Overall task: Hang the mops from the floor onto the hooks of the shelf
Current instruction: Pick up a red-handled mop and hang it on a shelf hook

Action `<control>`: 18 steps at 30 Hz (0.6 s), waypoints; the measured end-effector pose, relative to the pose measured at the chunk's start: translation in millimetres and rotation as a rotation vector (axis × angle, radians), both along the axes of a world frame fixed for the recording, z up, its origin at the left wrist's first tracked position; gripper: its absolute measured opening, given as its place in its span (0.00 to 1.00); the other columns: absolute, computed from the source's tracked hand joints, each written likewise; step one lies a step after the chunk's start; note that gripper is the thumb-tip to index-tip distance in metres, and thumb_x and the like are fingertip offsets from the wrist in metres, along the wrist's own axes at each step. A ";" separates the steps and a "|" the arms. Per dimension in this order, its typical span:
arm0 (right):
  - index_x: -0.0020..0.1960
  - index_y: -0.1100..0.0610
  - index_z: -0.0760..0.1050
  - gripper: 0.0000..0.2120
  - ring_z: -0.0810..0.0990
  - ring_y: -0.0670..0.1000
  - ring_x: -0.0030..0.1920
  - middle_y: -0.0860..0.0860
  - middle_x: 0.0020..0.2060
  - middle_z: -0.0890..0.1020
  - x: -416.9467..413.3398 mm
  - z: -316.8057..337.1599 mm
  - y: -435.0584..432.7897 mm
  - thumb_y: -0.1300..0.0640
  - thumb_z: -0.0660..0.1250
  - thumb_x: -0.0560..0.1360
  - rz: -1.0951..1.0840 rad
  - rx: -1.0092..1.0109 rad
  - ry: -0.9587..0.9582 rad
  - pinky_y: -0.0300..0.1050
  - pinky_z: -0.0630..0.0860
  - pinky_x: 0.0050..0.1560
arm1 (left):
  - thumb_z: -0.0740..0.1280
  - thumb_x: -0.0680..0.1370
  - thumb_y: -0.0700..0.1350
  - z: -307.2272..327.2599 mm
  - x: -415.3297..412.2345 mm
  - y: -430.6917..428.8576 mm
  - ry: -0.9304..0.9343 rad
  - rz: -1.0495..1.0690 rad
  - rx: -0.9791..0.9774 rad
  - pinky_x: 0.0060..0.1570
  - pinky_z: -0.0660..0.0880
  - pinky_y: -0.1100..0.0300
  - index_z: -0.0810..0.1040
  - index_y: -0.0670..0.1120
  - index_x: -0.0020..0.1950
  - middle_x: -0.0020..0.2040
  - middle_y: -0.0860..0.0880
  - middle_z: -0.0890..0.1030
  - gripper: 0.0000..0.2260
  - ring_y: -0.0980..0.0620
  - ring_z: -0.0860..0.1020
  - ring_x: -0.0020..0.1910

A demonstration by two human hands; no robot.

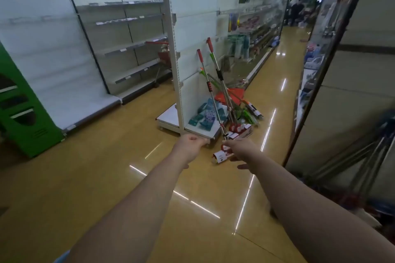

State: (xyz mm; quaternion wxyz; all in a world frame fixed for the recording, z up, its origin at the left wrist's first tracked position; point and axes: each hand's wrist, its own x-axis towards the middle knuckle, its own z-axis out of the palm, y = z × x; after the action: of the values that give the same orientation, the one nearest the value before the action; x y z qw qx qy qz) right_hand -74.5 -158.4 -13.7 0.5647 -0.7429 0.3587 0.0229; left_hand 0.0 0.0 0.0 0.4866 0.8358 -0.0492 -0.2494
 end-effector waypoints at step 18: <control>0.58 0.57 0.81 0.13 0.85 0.56 0.53 0.55 0.54 0.85 88.9 -23.9 -259.3 0.49 0.70 0.79 0.004 0.127 -0.037 0.52 0.78 0.48 | 0.68 0.79 0.54 -4.0 75.6 -246.0 0.025 0.111 0.005 0.61 0.76 0.42 0.74 0.51 0.68 0.66 0.47 0.76 0.18 0.43 0.76 0.66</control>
State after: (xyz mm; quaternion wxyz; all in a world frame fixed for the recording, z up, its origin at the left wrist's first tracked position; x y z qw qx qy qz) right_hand 14.5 -417.6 -37.6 0.6171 -0.7067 0.3446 0.0332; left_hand 75.6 -246.0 -4.0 0.4983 0.8352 0.0038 -0.2327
